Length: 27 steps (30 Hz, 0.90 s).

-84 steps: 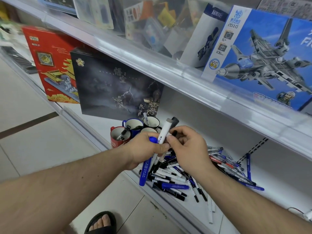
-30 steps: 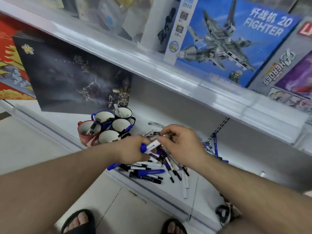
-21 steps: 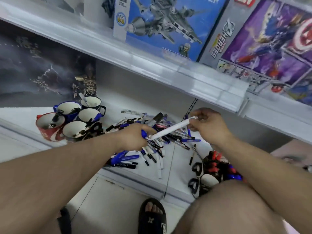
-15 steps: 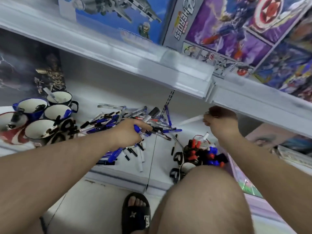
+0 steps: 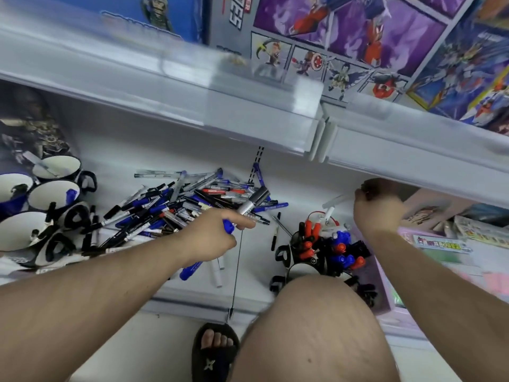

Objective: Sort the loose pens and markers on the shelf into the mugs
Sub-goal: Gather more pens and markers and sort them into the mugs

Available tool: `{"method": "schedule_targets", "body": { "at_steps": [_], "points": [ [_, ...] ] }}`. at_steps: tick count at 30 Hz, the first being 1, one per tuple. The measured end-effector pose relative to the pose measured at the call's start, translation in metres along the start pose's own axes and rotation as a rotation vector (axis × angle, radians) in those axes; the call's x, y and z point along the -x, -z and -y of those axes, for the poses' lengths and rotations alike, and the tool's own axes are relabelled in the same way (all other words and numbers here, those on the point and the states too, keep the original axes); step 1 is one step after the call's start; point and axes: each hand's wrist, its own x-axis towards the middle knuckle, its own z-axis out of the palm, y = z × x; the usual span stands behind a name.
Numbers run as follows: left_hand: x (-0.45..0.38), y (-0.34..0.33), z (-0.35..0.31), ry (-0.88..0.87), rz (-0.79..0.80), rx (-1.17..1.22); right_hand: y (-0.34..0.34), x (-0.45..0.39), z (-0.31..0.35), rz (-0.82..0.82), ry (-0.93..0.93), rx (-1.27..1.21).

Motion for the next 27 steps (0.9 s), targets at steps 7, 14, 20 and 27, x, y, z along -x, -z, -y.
{"method": "schedule_targets", "body": {
  "at_steps": [7, 14, 20, 27],
  "points": [
    [-0.009, -0.002, 0.008, -0.008, -0.032, -0.060, -0.047, -0.002, -0.019, 0.054, -0.004, -0.118],
    [-0.010, 0.000, 0.016, -0.011, -0.010, -0.085, -0.078, -0.006, -0.034, 0.191, -0.055, -0.033],
    [-0.004, 0.008, 0.018, -0.032, -0.008, -0.094, -0.092, 0.006, -0.037, 0.462, -0.002, 0.214],
    [0.008, 0.014, 0.017, -0.107, -0.002, -0.134, -0.057, 0.002, 0.009, 0.475, 0.028, 0.075]
  ]
}}
